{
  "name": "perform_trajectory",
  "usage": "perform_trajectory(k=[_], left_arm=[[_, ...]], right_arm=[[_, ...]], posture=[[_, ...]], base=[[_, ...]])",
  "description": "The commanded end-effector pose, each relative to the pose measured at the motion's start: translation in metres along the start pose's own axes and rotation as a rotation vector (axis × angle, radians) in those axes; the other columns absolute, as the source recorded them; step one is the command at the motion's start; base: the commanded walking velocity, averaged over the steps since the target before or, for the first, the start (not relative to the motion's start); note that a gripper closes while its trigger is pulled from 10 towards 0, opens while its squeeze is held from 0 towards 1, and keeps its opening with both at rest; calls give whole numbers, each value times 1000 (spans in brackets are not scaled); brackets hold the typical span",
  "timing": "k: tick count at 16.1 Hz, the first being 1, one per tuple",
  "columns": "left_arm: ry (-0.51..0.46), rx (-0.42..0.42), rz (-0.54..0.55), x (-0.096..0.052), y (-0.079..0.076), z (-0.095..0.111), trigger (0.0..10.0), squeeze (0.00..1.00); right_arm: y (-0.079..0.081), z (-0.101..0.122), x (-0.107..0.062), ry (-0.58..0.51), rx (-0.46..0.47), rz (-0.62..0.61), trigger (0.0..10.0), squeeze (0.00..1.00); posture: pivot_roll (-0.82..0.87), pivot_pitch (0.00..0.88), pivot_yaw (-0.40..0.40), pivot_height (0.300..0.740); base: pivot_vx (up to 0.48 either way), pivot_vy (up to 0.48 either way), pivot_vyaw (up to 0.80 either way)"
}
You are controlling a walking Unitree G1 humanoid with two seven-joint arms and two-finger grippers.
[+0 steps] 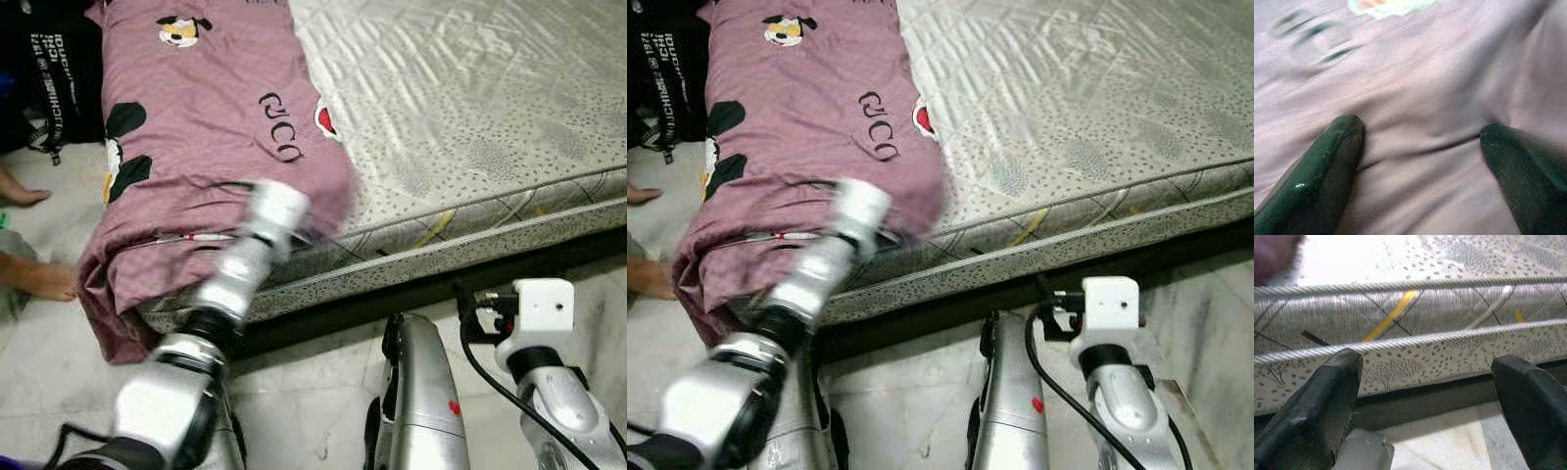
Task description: Clean up the room
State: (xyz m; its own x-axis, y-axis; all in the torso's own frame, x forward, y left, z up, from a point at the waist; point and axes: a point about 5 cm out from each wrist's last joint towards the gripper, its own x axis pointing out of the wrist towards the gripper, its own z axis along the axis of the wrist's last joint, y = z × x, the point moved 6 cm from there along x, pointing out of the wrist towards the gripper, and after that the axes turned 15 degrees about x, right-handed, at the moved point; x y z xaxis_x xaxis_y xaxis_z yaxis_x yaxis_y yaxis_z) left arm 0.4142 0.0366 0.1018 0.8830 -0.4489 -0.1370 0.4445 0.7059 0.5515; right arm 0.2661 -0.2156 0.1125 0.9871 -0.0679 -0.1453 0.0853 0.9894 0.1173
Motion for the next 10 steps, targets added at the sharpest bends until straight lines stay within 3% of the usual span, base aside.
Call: perform_trajectory(k=[1, 3, 6, 7, 8, 10], left_arm=[[-14, 95, -92, -3, -19, -3, 10000, 0], [-103, 194, -224, -9, -51, 8, 10000, 0], [-171, 158, -250, -15, -64, 18, 10000, 0], [-251, 108, -256, -23, -70, 33, 10000, 0], [-302, 92, -256, -28, -72, 44, 10000, 0], [-390, 46, -176, -36, -56, 72, 10000, 0]], right_arm=[[-1, -2, -1, 12, -7, -6, 10000, 0], [0, -2, 3, 6, -5, -1, 10000, 0], [4, -2, 9, -4, 3, 8, 10000, 0], [8, 0, 15, -17, 10, 14, 10000, 0], [12, 1, 20, -27, 15, 21, 10000, 0], [24, 8, 33, -65, 27, 45, 10000, 0]], posture=[[-150, 176, 8, 465], [-140, 162, 10, 465], [-122, 145, 12, 465], [-100, 125, 15, 465], [-85, 114, 16, 465], [-55, 88, 19, 465]], base=[[0, 0, 0], [0, 0, 0], [0, 0, 0], [0, 0, 0], [0, 0, 0], [0, 0, 0]])
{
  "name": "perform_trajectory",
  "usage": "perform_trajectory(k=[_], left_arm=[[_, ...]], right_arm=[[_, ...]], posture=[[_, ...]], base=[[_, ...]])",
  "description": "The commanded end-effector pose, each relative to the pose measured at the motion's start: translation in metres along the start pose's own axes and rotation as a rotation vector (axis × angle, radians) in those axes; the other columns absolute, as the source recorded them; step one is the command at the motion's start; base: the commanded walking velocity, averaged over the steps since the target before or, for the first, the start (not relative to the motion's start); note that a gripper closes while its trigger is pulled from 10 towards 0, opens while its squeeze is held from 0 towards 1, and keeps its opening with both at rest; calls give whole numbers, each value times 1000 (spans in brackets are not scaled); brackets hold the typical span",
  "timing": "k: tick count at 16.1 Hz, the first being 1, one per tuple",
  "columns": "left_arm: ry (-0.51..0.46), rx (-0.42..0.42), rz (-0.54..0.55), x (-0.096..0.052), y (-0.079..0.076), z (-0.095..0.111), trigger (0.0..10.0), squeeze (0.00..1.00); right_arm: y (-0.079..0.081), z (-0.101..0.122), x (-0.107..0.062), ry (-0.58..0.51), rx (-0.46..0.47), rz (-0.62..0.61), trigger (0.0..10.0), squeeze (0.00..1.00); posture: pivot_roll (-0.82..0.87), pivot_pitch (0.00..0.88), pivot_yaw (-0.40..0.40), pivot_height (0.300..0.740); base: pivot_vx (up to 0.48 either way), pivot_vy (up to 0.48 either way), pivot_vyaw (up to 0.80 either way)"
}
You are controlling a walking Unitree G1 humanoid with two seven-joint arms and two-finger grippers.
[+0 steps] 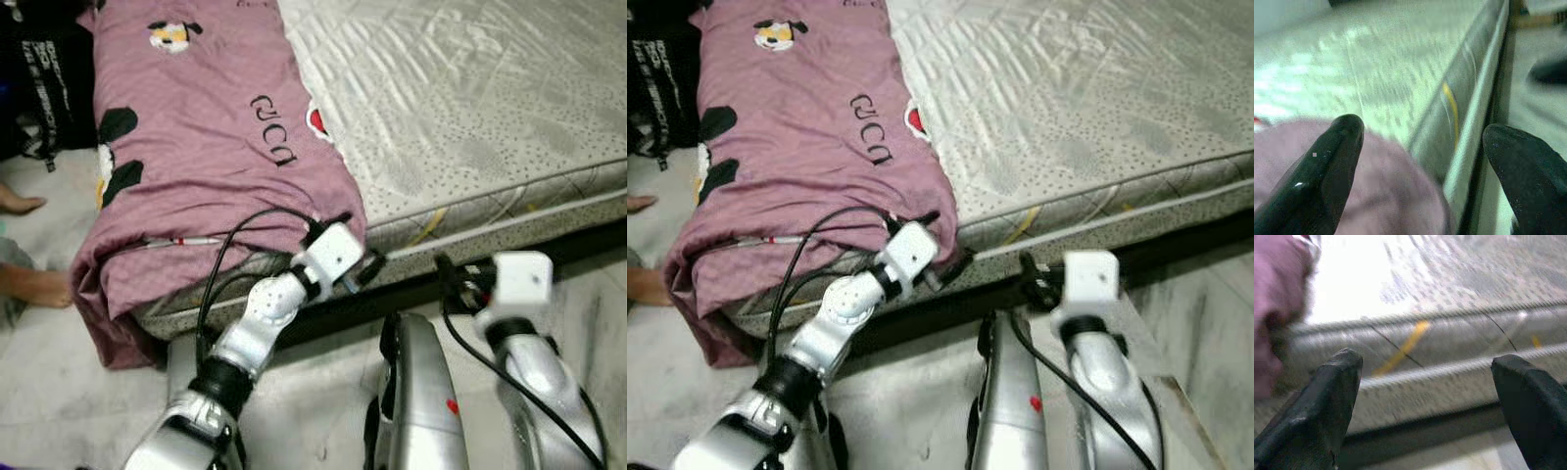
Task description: Clean up the room
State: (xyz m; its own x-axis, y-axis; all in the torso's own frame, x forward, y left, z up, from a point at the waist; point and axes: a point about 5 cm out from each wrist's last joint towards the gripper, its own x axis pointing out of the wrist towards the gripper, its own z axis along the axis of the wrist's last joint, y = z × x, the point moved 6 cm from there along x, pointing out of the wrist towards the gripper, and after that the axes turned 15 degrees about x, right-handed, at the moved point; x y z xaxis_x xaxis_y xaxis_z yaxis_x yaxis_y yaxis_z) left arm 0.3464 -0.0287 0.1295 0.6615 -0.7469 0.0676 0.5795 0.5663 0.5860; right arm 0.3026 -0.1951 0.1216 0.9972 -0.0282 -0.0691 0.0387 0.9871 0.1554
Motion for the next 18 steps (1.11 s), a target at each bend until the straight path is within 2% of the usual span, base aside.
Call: perform_trajectory(k=[1, 2, 3, 4, 5, 6, 8, 9, 11, 13, 14, 18], left_arm=[[-27, -7, 54, -1, 13, 11, 10000, 0], [-57, -25, 183, -7, 40, 26, 10000, 0], [-58, -50, 276, -16, 59, 30, 10000, 0], [-33, -71, 368, -28, 75, 26, 10000, 0], [-13, -77, 407, -35, 81, 21, 10000, 0], [87, -88, 525, -63, 94, -4, 10000, 0], [202, -137, 658, -101, 106, -35, 10000, 0], [300, -153, 768, -135, 114, -53, 10000, 0], [375, -146, 835, -162, 120, -64, 10000, 0], [421, -148, 874, -176, 125, -72, 10000, 0], [431, -154, 883, -177, 126, -73, 10000, 0], [388, -146, 867, -163, 124, -62, 10000, 0]], right_arm=[[2, -1, 3, -5, -5, -3, 10000, 0], [10, 1, 12, -26, 14, 10, 10000, 0], [17, 1, 17, -33, 31, 23, 10000, 0], [24, 0, 21, -39, 47, 37, 10000, 0], [27, 0, 23, -40, 53, 45, 10000, 0], [36, -2, 27, -40, 79, 61, 10000, 0], [45, -1, 32, -44, 122, 75, 10000, 0], [49, 1, 34, -63, 143, 87, 10000, 0], [54, 3, 39, -89, 170, 106, 10000, 0], [64, 5, 44, -103, 183, 135, 10000, 0], [70, 7, 49, -113, 190, 152, 10000, 0], [80, 14, 60, -139, 196, 188, 10000, 0]], posture=[[-47, 83, 19, 465], [-28, 66, 20, 465], [-19, 56, 22, 465], [-5, 40, 25, 465], [0, 33, 27, 465], [8, 20, 32, 465], [19, 0, 41, 465], [27, 0, 44, 465], [46, 0, 44, 465], [57, 0, 42, 465], [61, 0, 42, 465], [66, 0, 40, 505]], base=[[0, 0, 0], [0, 0, 0], [0, 0, 0], [0, 0, 0], [0, 0, 0], [0, 0, 0], [0, 0, 0], [0, 0, 0], [0, 0, 0], [0, 0, 0], [0, 0, 0], [0, 0, 0]])
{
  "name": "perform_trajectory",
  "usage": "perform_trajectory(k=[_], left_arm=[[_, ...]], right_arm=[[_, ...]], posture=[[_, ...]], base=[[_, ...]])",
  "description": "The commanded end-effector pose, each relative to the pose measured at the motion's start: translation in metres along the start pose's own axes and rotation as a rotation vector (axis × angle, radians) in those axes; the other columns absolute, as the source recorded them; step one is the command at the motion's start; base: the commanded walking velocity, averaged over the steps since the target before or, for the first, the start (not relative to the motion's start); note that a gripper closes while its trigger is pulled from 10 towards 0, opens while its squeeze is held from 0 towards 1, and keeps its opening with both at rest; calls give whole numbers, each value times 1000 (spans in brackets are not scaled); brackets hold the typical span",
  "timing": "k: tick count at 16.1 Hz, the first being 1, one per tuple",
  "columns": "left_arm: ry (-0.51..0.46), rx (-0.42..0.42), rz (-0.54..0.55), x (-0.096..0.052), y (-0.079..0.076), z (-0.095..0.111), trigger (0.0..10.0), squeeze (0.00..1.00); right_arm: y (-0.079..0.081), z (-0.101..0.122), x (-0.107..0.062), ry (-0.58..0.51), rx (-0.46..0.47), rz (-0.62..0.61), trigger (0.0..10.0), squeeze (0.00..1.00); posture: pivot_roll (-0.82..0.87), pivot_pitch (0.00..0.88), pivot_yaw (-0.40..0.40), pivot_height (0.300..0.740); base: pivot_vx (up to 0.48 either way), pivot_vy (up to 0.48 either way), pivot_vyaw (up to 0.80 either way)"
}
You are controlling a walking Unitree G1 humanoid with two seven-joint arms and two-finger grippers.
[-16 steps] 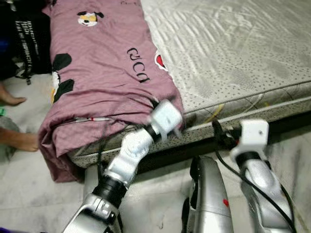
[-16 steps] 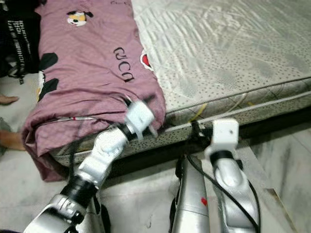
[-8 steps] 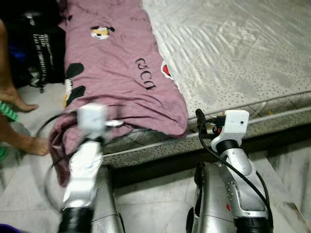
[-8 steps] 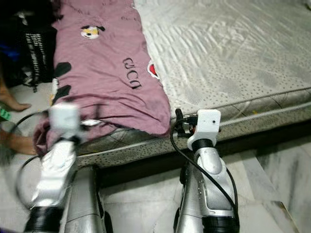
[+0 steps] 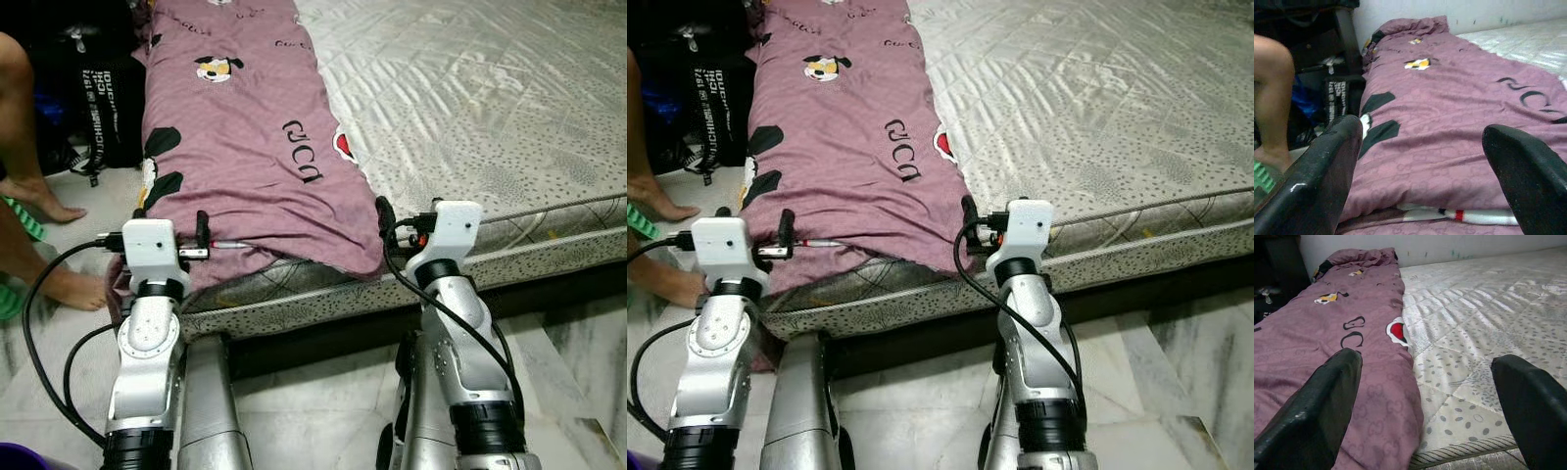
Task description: Clean up the room
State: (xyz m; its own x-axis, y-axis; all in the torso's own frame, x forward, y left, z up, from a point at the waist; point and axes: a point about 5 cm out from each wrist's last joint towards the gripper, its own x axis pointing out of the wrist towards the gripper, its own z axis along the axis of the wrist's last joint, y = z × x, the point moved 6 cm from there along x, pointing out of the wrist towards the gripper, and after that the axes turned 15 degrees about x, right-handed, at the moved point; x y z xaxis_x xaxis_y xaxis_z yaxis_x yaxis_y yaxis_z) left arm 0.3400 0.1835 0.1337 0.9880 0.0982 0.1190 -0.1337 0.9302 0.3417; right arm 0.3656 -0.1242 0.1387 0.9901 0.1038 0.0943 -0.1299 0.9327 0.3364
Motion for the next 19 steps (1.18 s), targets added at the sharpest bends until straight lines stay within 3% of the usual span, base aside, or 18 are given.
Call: perform_trajectory(k=[1, 8, 14, 16, 18, 19], left_arm=[[-24, 11, 11, 1, 2, 7, 10000, 0], [-37, 3, 13, 13, 0, 10, 10000, 0], [-44, -20, -26, 13, -13, 11, 10000, 0], [-50, -10, -67, 16, -24, 11, 10000, 0], [-71, 33, -50, 19, -24, 16, 10000, 0], [-68, 15, -47, 19, -24, 16, 10000, 0]], right_arm=[[6, 4, 4, -18, 9, 22, 10000, 0], [20, 1, 11, -27, 16, 80, 10000, 0], [10, -2, 11, -40, 21, 32, 10000, 0], [5, -3, 9, -45, 26, 6, 10000, 0], [2, -3, 8, -45, 26, -8, 10000, 0], [1, -4, 8, -44, 23, -12, 10000, 0]], posture=[[66, 0, 40, 515], [56, 0, 43, 605], [37, 0, 67, 670], [30, 0, 73, 695], [33, 0, 72, 715], [37, 0, 66, 730]], base=[[0, 0, 0], [0, 0, 0], [0, 0, 0], [0, 0, 0], [0, 0, 0], [0, 0, 0]])
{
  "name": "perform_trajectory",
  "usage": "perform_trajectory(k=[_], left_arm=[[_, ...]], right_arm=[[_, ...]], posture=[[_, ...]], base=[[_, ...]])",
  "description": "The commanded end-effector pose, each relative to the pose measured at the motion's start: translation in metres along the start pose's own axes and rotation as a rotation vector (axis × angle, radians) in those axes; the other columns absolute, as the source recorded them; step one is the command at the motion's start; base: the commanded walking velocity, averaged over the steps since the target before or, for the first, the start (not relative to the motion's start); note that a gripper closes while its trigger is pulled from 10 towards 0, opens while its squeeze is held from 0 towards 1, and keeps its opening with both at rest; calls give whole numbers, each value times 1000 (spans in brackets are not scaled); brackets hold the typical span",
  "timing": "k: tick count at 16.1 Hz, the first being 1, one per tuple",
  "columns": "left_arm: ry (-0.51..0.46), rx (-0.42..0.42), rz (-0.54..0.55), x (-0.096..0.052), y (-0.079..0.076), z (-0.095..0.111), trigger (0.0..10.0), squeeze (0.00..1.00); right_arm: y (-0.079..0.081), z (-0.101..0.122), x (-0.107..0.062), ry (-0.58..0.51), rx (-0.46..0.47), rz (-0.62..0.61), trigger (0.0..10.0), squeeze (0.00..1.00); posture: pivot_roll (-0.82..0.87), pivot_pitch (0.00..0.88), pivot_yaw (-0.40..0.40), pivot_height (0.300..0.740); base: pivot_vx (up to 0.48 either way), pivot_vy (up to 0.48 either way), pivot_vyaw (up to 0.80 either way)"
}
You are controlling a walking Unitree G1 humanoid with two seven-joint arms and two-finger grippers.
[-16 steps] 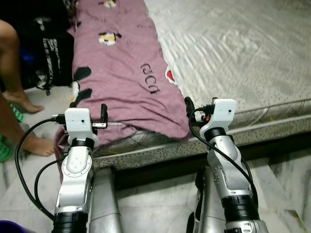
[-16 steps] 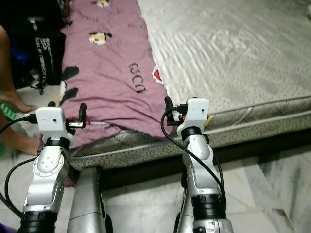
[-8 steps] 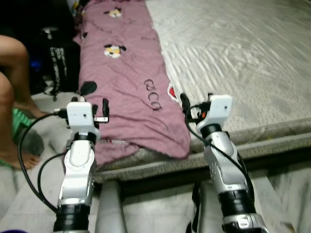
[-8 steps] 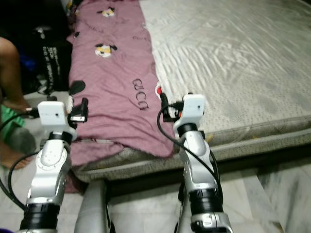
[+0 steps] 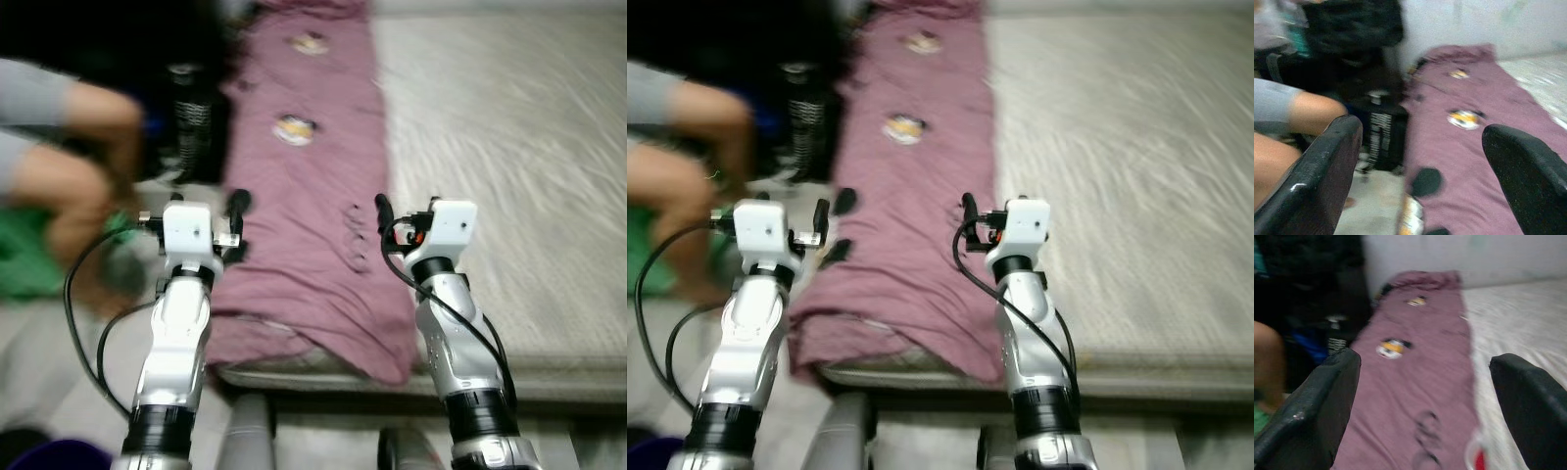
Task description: Clean up the room
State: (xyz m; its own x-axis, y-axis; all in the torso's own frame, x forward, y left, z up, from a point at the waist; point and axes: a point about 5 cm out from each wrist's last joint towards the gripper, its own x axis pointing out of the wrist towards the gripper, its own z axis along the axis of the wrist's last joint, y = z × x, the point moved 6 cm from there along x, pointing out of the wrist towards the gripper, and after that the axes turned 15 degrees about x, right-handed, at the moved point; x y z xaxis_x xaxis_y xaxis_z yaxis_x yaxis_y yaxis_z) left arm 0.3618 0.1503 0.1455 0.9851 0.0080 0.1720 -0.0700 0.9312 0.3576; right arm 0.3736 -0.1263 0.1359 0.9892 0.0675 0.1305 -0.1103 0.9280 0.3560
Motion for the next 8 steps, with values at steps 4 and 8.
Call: perform_trajectory(k=[4, 8], left_arm=[[39, -5, 3, -2, 3, -13, 10000, 0], [91, 17, -9, 0, -5, -25, 10000, 0]], right_arm=[[1, -4, 1, 5, -25, -3, 10000, 0], [-9, -10, -2, 14, -55, -36, 10000, 0]], posture=[[40, 0, 57, 740], [30, 0, 59, 740]], base=[[0, 0, 0], [0, 0, 0]])
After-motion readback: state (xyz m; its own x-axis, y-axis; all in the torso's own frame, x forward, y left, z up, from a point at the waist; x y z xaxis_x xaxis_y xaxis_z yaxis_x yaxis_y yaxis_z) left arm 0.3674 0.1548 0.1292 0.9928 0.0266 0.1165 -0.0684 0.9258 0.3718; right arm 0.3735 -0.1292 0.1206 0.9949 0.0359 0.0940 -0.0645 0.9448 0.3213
